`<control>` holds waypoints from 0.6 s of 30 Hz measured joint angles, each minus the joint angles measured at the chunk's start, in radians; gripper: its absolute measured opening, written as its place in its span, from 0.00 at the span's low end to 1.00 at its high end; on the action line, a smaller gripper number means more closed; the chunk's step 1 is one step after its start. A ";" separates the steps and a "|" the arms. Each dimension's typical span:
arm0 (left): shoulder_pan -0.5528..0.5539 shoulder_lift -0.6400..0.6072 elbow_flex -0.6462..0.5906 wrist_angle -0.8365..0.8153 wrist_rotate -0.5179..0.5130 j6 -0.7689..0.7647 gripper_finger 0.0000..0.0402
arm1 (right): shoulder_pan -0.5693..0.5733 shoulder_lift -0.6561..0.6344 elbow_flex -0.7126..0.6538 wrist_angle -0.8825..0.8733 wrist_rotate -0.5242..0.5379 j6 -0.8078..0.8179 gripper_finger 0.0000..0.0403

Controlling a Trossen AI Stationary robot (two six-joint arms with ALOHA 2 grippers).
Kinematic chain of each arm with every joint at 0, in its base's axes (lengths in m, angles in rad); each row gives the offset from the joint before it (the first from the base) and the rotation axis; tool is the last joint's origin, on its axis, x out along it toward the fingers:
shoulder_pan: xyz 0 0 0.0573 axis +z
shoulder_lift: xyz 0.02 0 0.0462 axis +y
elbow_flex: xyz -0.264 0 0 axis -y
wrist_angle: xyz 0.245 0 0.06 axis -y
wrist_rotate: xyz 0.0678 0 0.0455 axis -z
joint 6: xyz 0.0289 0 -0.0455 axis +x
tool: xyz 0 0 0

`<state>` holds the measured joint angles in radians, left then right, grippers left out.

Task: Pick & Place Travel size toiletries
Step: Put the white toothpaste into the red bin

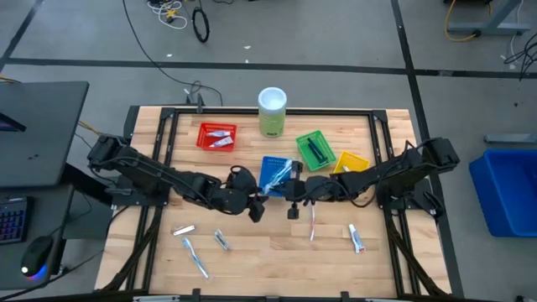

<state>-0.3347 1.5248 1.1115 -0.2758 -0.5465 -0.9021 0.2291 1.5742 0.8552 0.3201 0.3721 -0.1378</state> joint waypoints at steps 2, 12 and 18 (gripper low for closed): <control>0.000 0.001 -0.004 0.002 0.016 0.001 0.49 | 0.003 -0.004 0.001 -0.020 0.017 -0.002 0.03; 0.022 0.001 0.000 0.006 -0.016 0.015 0.49 | -0.002 -0.007 0.000 -0.005 -0.017 0.033 0.03; 0.045 0.001 0.000 0.007 0.002 0.023 0.47 | 0.000 -0.007 0.000 0.001 -0.014 0.032 0.03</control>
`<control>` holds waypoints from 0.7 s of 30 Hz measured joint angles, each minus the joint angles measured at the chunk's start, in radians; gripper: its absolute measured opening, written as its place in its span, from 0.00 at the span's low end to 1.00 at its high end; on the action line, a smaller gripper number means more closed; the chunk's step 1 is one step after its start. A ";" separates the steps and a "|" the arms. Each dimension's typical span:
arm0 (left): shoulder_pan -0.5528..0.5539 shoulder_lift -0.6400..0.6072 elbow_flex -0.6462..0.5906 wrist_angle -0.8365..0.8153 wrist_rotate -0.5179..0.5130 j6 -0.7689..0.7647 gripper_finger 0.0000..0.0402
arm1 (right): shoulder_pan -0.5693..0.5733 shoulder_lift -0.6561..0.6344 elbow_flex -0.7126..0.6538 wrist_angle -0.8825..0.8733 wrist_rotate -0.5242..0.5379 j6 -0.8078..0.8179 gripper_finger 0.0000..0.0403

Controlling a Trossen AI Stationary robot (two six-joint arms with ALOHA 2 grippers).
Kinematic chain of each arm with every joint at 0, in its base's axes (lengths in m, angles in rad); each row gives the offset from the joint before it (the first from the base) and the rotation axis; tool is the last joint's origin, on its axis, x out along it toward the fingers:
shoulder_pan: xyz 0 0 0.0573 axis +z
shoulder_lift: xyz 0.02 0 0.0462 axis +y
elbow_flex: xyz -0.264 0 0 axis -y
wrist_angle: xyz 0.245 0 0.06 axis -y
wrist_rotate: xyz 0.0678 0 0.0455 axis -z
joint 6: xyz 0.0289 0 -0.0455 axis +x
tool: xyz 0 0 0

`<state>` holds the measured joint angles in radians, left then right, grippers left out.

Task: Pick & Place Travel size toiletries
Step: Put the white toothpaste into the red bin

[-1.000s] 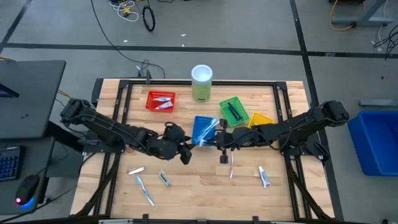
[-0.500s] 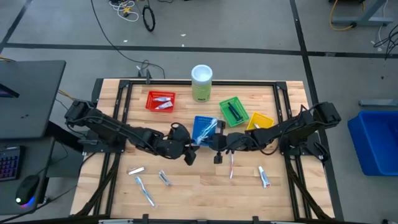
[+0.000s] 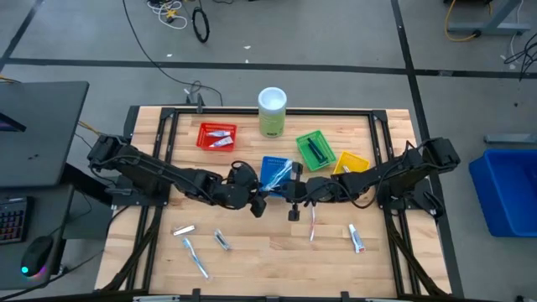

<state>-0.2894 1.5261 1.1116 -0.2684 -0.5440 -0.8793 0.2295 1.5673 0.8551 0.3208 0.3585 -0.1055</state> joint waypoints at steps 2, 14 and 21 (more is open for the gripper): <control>0.008 0.000 0.000 0.000 0.012 0.000 0.44 | 0.000 0.000 0.000 0.009 -0.001 0.000 0.03; 0.033 -0.001 0.001 0.001 0.056 0.036 0.13 | -0.015 0.000 0.000 0.021 -0.001 0.001 0.04; 0.037 -0.001 0.001 -0.010 0.034 0.045 0.02 | -0.028 0.000 0.000 0.020 -0.003 0.004 0.17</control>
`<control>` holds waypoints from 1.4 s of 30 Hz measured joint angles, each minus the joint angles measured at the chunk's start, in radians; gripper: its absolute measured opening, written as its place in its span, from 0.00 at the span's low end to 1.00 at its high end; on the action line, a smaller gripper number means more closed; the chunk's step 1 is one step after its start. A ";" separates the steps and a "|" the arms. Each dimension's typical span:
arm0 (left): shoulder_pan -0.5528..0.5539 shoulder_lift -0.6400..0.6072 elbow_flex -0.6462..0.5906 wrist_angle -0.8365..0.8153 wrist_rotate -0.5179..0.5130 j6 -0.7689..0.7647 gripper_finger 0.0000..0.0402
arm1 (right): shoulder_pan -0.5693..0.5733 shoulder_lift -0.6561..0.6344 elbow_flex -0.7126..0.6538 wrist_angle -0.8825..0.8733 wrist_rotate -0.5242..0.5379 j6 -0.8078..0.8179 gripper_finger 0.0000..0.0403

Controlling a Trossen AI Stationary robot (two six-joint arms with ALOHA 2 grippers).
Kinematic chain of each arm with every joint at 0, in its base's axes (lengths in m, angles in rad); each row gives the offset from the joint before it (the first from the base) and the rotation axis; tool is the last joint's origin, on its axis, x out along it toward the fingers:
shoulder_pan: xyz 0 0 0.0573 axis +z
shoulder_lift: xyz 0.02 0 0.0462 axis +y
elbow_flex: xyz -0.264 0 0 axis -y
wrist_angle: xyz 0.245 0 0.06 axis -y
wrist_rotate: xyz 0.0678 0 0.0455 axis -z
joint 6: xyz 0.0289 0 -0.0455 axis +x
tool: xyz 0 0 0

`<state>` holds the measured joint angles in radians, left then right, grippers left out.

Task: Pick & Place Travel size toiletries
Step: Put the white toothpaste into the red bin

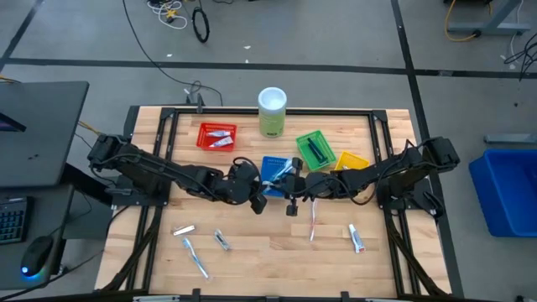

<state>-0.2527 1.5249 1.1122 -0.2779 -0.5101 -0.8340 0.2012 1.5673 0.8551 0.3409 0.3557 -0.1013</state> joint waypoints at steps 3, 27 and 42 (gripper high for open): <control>0.000 0.000 0.000 -0.009 -0.007 0.002 0.01 | 0.000 0.000 0.000 0.006 -0.001 0.000 0.27; 0.453 -0.362 -0.005 -0.813 -0.060 -0.123 0.01 | 0.000 -0.050 0.002 -0.287 0.157 0.071 0.53; 0.842 -0.360 -0.243 -0.343 0.357 0.221 0.01 | -0.003 -0.050 0.002 -0.325 0.032 0.144 0.53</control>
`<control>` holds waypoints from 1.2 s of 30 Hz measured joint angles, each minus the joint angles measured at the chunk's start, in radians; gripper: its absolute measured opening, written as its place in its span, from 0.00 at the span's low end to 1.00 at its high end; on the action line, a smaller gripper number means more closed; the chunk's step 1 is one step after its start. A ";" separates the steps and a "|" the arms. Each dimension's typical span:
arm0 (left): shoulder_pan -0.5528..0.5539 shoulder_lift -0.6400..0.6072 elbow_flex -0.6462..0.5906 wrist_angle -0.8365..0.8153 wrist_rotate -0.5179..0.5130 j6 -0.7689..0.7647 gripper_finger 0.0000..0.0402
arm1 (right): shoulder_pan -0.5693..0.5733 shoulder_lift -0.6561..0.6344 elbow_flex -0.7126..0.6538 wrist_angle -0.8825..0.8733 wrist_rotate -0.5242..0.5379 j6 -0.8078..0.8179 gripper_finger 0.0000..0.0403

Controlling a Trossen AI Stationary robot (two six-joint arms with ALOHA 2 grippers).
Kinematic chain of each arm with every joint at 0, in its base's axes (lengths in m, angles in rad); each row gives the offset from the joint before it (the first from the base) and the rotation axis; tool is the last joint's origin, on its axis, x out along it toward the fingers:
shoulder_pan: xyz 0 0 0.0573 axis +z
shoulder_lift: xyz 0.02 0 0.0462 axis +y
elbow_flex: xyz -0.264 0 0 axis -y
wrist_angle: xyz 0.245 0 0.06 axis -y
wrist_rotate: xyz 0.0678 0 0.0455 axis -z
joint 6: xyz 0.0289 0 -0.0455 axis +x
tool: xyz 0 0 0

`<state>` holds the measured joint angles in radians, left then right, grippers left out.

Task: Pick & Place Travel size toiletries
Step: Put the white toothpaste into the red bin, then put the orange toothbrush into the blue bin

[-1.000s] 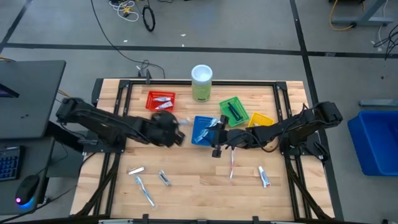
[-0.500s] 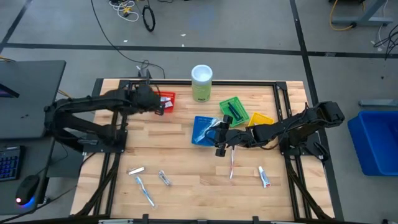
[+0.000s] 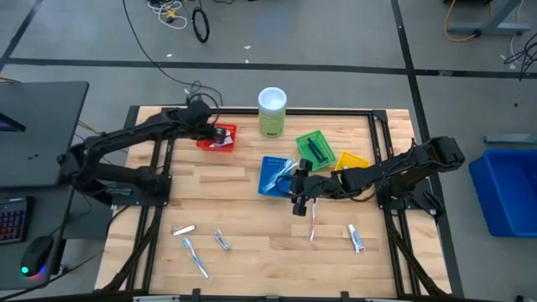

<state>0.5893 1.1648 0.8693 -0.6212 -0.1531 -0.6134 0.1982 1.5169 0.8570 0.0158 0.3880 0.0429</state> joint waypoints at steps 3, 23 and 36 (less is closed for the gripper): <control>0.040 0.000 -0.097 0.140 0.028 -0.023 0.01 | -0.001 0.000 0.000 0.002 0.001 0.009 0.52; 0.139 0.000 -0.302 0.299 0.131 0.074 0.16 | -0.002 0.000 0.000 0.003 0.000 0.038 0.52; 0.129 -0.054 -0.301 0.363 0.108 0.184 0.31 | -0.002 0.001 -0.001 -0.045 -0.111 0.086 0.55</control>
<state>0.7178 1.1107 0.5682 -0.2579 -0.0448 -0.4294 0.1963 1.5177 0.8558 -0.0290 0.2768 0.1294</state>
